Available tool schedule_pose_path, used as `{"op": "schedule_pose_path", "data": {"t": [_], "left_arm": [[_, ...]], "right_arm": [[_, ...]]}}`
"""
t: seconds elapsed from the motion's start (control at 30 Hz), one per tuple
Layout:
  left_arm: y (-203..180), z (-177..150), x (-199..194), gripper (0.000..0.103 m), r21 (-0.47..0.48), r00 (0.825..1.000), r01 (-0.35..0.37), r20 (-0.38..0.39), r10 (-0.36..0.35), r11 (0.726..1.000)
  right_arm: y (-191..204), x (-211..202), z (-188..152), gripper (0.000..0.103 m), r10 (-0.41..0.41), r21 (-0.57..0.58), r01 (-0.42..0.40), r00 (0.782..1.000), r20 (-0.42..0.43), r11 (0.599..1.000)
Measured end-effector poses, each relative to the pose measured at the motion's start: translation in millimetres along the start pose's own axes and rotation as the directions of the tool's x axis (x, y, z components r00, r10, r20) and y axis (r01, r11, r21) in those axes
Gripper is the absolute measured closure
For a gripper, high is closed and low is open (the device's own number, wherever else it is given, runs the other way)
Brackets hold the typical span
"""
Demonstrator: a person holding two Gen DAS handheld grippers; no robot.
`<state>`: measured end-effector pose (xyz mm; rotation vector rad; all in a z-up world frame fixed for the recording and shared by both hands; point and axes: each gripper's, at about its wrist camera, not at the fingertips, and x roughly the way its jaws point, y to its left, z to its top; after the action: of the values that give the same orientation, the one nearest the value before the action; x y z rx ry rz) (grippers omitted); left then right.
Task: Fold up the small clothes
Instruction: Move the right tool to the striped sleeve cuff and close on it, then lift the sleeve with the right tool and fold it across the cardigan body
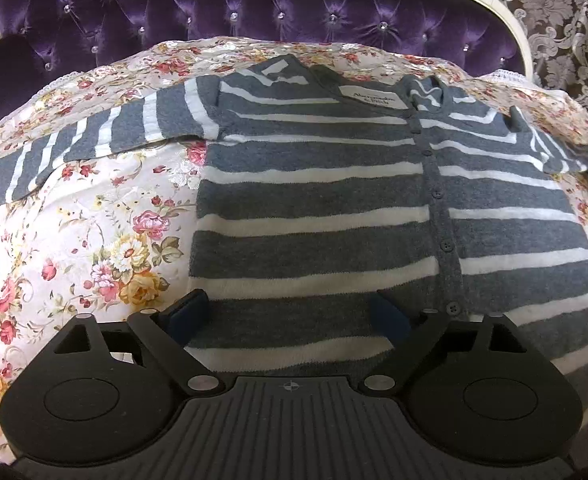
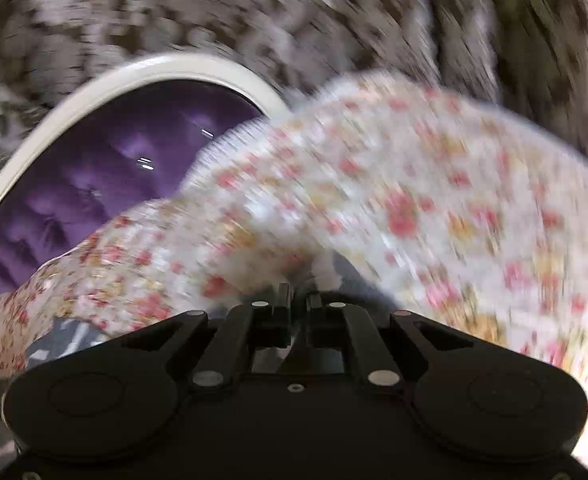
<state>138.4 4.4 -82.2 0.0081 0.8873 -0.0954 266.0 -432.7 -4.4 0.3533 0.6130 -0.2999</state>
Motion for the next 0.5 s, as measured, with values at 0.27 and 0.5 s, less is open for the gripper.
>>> {"op": "schedule_pose_path", "data": {"t": [0.27, 0.5], "left_arm": [[-0.2, 1.0, 3.0, 0.008, -0.009, 1.000, 0.003, 0.001, -0.003, 1.000], [0.6, 0.5, 3.0, 0.008, -0.007, 1.000, 0.004, 0.000, -0.004, 1.000]], "right_arm": [[138.3, -55.0, -11.6, 0.091, 0.259, -0.400, -0.222, 0.965, 0.039, 0.889], [181.8, -46.2, -62.1, 0.088, 0.410, -0.342, -0.426, 0.904, -0.124, 0.837]]}}
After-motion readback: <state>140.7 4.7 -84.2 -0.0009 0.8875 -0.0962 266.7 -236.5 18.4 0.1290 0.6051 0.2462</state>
